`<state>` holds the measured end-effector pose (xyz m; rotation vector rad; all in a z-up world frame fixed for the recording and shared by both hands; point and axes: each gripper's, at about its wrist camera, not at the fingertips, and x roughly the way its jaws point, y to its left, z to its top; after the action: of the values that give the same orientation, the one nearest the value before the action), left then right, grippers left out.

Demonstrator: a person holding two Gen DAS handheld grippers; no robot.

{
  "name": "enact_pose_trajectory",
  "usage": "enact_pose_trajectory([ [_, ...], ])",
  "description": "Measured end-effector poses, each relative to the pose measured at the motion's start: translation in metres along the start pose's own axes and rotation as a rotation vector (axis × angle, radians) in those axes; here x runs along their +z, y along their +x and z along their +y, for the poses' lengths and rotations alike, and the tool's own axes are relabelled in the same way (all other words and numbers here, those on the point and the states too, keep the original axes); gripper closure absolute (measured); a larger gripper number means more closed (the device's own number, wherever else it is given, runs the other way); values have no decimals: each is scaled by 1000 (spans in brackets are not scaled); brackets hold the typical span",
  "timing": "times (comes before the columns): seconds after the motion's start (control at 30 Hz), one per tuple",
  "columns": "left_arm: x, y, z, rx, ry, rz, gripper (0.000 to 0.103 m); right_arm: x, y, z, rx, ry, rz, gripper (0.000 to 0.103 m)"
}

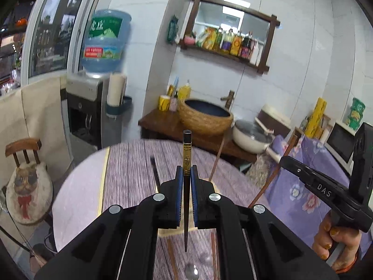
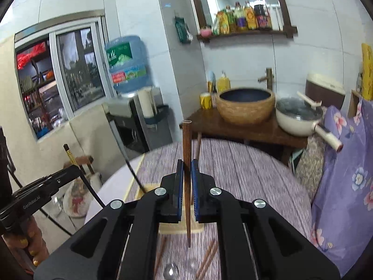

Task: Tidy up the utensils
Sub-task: 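Lift both held chopsticks and carry them over the cream basket, then lower both chopsticks into the basket and open both tools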

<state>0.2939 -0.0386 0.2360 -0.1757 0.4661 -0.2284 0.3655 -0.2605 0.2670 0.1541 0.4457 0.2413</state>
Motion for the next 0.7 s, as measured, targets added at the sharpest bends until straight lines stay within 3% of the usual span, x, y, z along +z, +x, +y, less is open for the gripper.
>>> enact_pose_trajectory([
  [0.17,35,5,-8,73,-3,-96,95,47,6,13,-18,16,-78,95],
  [0.33,38,34,-5,141,0,-121,95,52,33,17,-51,20,-101,95],
  [0.7,-16,96,15,143,-27,44,95,-11,107,7,-86,26,44,95],
])
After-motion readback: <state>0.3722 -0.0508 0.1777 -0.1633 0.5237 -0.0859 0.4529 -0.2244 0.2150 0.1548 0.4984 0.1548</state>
